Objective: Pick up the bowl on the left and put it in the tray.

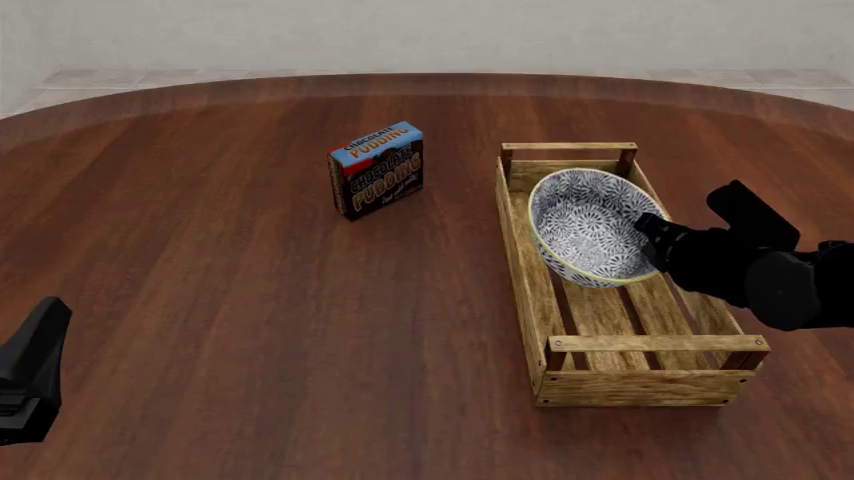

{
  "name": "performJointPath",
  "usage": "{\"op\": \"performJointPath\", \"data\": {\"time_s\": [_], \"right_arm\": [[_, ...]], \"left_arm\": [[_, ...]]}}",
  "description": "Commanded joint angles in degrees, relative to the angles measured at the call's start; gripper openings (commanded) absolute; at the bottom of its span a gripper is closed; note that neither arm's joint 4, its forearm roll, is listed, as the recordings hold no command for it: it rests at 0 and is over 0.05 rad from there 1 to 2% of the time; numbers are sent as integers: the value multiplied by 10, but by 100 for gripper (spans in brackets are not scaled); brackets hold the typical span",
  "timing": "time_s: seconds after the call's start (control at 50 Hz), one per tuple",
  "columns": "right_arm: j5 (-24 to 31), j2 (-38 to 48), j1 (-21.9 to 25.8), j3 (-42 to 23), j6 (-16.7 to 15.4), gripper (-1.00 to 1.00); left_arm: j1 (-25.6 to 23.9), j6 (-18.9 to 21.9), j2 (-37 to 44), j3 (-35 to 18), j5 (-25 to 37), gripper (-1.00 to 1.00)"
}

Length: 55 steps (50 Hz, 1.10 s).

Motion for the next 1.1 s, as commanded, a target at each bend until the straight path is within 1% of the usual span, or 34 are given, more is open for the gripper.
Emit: {"op": "performJointPath", "data": {"time_s": [0.02, 0.1, 0.14, 0.16, 0.4, 0.58, 0.72, 0.74, 0.84, 0.86, 0.9, 0.92, 0.96, 0.98, 1.06, 1.1], "right_arm": [[-4, 3, -2, -3, 4, -100], [-5, 5, -1, -3, 5, -100], [-3, 0, 0, -4, 0, -100], [-2, 4, 3, -4, 3, 100], [-1, 1, 3, -4, -1, 100], [10, -26, 2, 2, -12, 100], [31, -86, 9, 20, -20, 100], [32, -92, 19, 22, -16, 100], [61, -156, 22, 32, -26, 100], [61, -156, 22, 32, -26, 100], [72, -176, 35, 37, -24, 100], [86, -200, 30, 37, -36, 100], [95, -219, 45, 42, -28, 100], [103, -235, 42, 42, -35, 100], [132, -279, 54, 45, -40, 100], [136, -286, 57, 45, -43, 100]], "left_arm": [[0, 0, 0, 0, 0, 100], [0, 0, 0, 0, 0, 100], [0, 0, 0, 0, 0, 100], [0, 0, 0, 0, 0, 100], [0, 0, 0, 0, 0, 100], [0, 0, 0, 0, 0, 100], [0, 0, 0, 0, 0, 100], [0, 0, 0, 0, 0, 100], [0, 0, 0, 0, 0, 100], [0, 0, 0, 0, 0, 100], [0, 0, 0, 0, 0, 100], [0, 0, 0, 0, 0, 100], [0, 0, 0, 0, 0, 100], [0, 0, 0, 0, 0, 100], [0, 0, 0, 0, 0, 100], [0, 0, 0, 0, 0, 100]]}}
